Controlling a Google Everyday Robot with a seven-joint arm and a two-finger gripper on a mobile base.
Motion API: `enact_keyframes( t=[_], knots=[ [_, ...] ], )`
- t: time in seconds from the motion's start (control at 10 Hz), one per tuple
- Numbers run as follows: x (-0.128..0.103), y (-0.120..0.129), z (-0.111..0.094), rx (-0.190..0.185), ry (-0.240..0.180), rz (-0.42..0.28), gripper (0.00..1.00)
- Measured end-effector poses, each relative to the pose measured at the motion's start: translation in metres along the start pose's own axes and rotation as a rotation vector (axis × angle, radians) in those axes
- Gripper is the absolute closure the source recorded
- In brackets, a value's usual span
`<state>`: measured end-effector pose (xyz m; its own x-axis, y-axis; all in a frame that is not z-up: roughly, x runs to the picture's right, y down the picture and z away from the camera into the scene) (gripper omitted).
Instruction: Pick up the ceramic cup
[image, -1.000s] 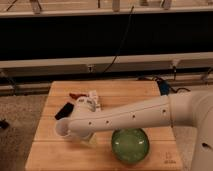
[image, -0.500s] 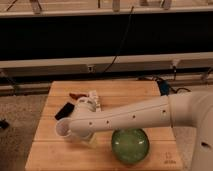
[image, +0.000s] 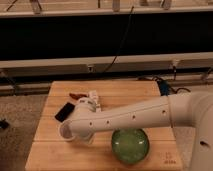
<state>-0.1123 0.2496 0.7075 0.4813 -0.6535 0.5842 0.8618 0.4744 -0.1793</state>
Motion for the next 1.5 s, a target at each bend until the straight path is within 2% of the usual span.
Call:
enact_keyframes(
  t=[0.3, 0.4, 0.5, 0.7, 0.9, 1.2, 1.5],
  knots=[
    [0.003, 0.002, 0.000, 0.005, 0.001, -0.004, 0.81],
    [0.004, 0.001, -0.005, 0.008, -0.001, -0.007, 0.92],
    [0.006, 0.001, -0.012, 0.009, 0.002, -0.010, 0.98],
    [0.009, 0.002, -0.022, 0.003, 0.009, -0.010, 1.00],
    [0.010, 0.001, -0.023, 0.010, 0.009, -0.018, 1.00],
    [0.016, 0.001, -0.047, 0.012, 0.011, -0.026, 1.00],
    [0.015, 0.000, -0.056, 0.011, 0.008, -0.037, 1.00]
  ],
)
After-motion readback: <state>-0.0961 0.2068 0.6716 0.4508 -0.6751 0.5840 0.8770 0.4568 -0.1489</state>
